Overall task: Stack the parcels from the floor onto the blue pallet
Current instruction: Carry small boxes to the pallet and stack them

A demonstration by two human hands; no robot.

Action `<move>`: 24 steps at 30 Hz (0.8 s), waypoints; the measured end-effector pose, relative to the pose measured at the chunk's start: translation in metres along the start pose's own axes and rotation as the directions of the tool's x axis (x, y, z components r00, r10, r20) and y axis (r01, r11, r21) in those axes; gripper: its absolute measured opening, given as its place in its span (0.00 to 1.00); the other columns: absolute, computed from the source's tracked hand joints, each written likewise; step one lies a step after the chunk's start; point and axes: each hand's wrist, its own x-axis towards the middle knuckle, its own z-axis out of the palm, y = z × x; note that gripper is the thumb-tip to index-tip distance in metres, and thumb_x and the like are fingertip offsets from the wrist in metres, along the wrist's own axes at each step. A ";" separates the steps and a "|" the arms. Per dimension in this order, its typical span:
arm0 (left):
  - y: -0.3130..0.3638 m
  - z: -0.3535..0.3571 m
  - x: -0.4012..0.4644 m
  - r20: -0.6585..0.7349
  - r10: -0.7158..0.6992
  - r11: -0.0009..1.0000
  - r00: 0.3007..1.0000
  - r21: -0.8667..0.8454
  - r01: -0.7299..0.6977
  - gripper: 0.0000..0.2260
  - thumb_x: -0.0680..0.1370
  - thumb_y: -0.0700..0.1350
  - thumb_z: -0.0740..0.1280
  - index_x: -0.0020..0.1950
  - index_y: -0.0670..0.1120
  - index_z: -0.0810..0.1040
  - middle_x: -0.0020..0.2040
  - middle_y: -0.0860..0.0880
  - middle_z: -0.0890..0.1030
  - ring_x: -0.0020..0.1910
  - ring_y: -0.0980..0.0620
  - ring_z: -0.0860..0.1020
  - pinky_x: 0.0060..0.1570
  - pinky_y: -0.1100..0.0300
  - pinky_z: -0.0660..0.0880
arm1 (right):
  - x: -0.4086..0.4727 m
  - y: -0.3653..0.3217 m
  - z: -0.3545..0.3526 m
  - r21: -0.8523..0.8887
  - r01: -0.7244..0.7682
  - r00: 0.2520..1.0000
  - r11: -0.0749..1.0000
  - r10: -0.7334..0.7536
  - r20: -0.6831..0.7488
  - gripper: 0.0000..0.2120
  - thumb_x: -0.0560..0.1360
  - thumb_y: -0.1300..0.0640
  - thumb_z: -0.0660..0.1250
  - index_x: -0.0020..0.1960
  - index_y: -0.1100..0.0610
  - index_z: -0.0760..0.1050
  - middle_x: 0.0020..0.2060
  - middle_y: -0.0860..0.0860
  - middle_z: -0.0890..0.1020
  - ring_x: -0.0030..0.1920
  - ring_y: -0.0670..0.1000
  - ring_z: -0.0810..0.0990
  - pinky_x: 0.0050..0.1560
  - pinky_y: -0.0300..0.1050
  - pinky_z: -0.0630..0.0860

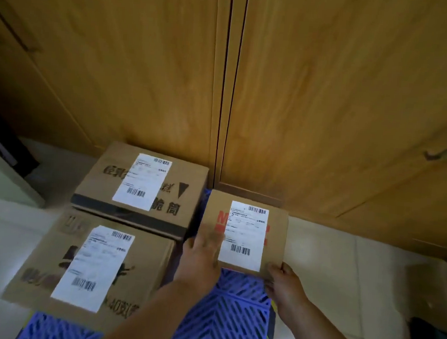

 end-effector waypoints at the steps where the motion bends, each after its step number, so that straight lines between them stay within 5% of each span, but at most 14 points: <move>1: -0.006 0.005 0.006 -0.001 0.009 1.000 1.000 0.005 -0.009 0.31 0.77 0.38 0.58 0.75 0.61 0.53 0.77 0.56 0.45 0.71 0.41 0.52 0.68 0.51 0.62 | 0.012 0.007 0.003 -0.014 0.014 1.000 1.000 -0.014 0.003 0.18 0.80 0.59 0.59 0.70 0.58 0.66 0.40 0.54 0.76 0.30 0.52 0.71 0.31 0.47 0.68; 4: -0.022 0.020 0.021 -0.005 0.024 1.000 1.000 0.012 -0.024 0.29 0.76 0.37 0.59 0.72 0.59 0.59 0.76 0.56 0.49 0.72 0.42 0.51 0.71 0.51 0.60 | 0.041 0.019 0.010 -0.024 0.066 0.997 0.998 -0.067 -0.025 0.15 0.79 0.59 0.61 0.66 0.58 0.70 0.33 0.50 0.72 0.29 0.50 0.67 0.34 0.46 0.65; 8: -0.028 0.029 0.037 0.025 0.056 0.991 0.998 0.122 -0.059 0.28 0.78 0.41 0.59 0.75 0.57 0.57 0.77 0.54 0.44 0.75 0.41 0.44 0.73 0.48 0.58 | 0.066 0.021 0.015 -0.039 0.108 0.991 0.993 -0.110 -0.071 0.12 0.78 0.54 0.63 0.59 0.57 0.72 0.45 0.54 0.78 0.43 0.57 0.78 0.48 0.57 0.77; 12: -0.034 0.032 0.050 0.024 0.092 0.966 0.995 0.240 -0.095 0.25 0.78 0.46 0.59 0.75 0.54 0.57 0.77 0.49 0.48 0.75 0.40 0.45 0.72 0.45 0.59 | 0.079 0.015 0.018 -0.153 0.116 0.984 0.981 -0.134 -0.115 0.19 0.77 0.49 0.62 0.63 0.60 0.72 0.57 0.59 0.78 0.56 0.63 0.77 0.60 0.60 0.74; 15: -0.029 0.021 0.046 -0.166 0.287 0.923 0.943 0.310 -0.227 0.17 0.77 0.42 0.59 0.66 0.48 0.71 0.66 0.47 0.70 0.69 0.45 0.64 0.61 0.52 0.72 | 0.069 0.008 0.022 -0.294 0.134 0.979 0.946 -0.173 -0.111 0.22 0.79 0.48 0.59 0.66 0.62 0.70 0.54 0.59 0.76 0.53 0.62 0.76 0.53 0.52 0.73; 17: -0.028 0.000 0.043 -0.383 0.421 0.887 0.822 0.363 -0.285 0.16 0.76 0.41 0.62 0.63 0.46 0.75 0.59 0.48 0.76 0.62 0.47 0.71 0.57 0.56 0.72 | 0.058 0.004 0.023 -0.421 0.157 0.966 0.893 -0.227 -0.121 0.23 0.80 0.49 0.57 0.69 0.61 0.66 0.58 0.61 0.75 0.53 0.60 0.75 0.51 0.49 0.70; 19: -0.036 -0.024 0.047 -0.508 0.433 0.875 0.745 0.435 -0.212 0.21 0.74 0.45 0.65 0.67 0.48 0.70 0.65 0.48 0.73 0.66 0.47 0.67 0.64 0.54 0.66 | 0.049 0.002 0.022 -0.477 0.223 0.941 0.850 -0.315 -0.121 0.28 0.79 0.49 0.59 0.75 0.59 0.58 0.67 0.61 0.69 0.61 0.62 0.73 0.58 0.51 0.71; 21: -0.048 -0.044 0.051 -0.460 0.305 0.888 0.834 0.453 -0.076 0.31 0.72 0.55 0.65 0.73 0.50 0.60 0.74 0.46 0.62 0.74 0.44 0.55 0.72 0.46 0.53 | 0.037 0.004 0.022 -0.599 0.305 0.893 0.740 -0.441 -0.090 0.40 0.75 0.43 0.64 0.78 0.54 0.46 0.74 0.60 0.57 0.70 0.62 0.64 0.66 0.56 0.68; 24: -0.066 -0.054 0.054 -0.312 0.139 0.861 0.940 0.507 0.041 0.42 0.70 0.69 0.60 0.77 0.53 0.46 0.78 0.47 0.45 0.77 0.43 0.40 0.71 0.37 0.41 | 0.027 0.010 0.027 -0.852 0.339 0.824 0.400 -0.563 0.064 0.50 0.69 0.34 0.66 0.77 0.47 0.37 0.76 0.58 0.42 0.76 0.60 0.45 0.73 0.58 0.56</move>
